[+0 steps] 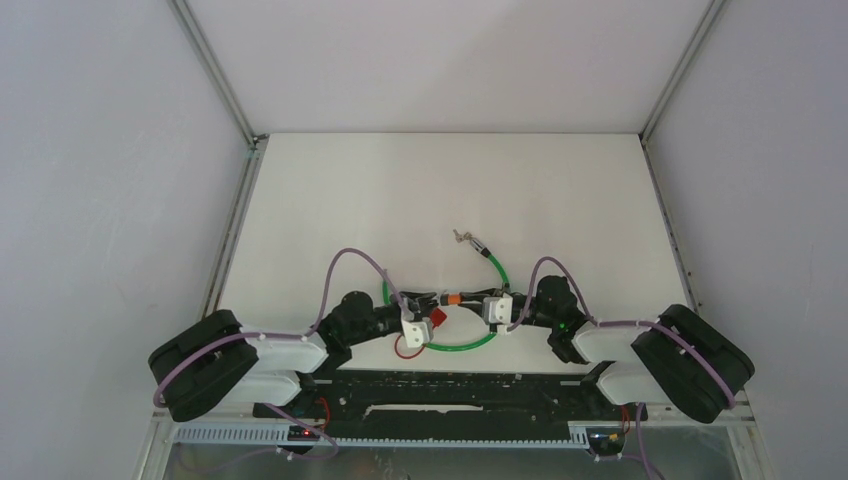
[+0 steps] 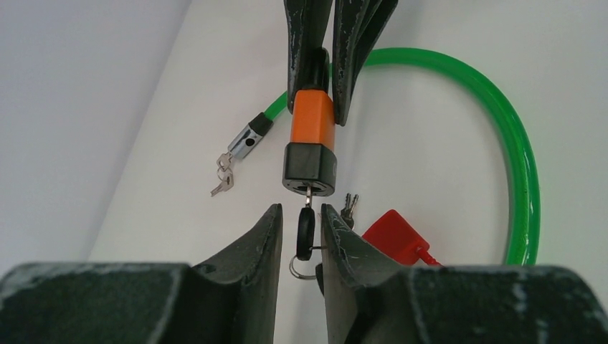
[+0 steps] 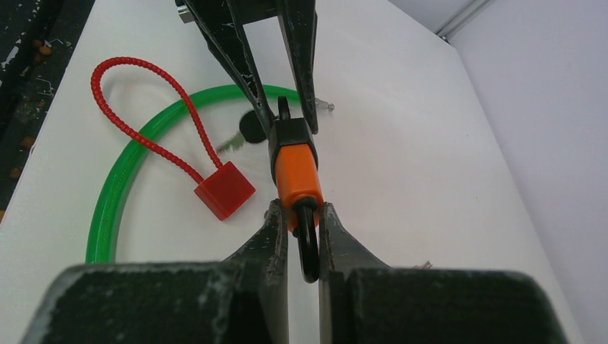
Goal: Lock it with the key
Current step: Lock the lock.
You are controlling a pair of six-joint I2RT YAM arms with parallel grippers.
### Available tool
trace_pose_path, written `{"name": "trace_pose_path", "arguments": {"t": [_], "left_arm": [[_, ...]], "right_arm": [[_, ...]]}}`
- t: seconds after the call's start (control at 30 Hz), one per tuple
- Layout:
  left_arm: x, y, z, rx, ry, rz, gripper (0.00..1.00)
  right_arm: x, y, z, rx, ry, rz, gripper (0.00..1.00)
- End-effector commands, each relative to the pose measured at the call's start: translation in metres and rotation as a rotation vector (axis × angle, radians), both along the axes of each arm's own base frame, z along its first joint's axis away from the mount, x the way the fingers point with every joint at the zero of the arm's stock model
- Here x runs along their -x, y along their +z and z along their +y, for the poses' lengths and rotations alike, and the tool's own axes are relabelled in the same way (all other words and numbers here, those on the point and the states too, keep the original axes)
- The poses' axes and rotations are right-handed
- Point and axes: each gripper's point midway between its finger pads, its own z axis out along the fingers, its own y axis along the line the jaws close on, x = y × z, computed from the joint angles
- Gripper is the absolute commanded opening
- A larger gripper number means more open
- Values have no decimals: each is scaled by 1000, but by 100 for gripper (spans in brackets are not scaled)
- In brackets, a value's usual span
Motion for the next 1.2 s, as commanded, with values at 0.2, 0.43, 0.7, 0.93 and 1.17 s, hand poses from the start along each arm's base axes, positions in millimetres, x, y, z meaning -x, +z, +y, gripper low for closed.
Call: {"name": "trace_pose_path", "arguments": {"t": [0.2,0.43,0.7,0.93,1.17], "left_arm": [[-5,21,-13,19,-33,-51,30],[-5,16,-15,-6,-45,-38,18],[-9,15,-12,-27,-22,-44,0],[-30,18,14,-49,140,-138,0],[-43,21,36,-88,256,-224,0]], "right_arm": [[2,42,13,-109,76,-118,0],[4,53,12,-200,62,-130,0],[-1,51,7,-181,30,-147,0],[-10,51,-6,-183,-11,-163,0],[-17,54,-18,-194,-65,-184,0]]}}
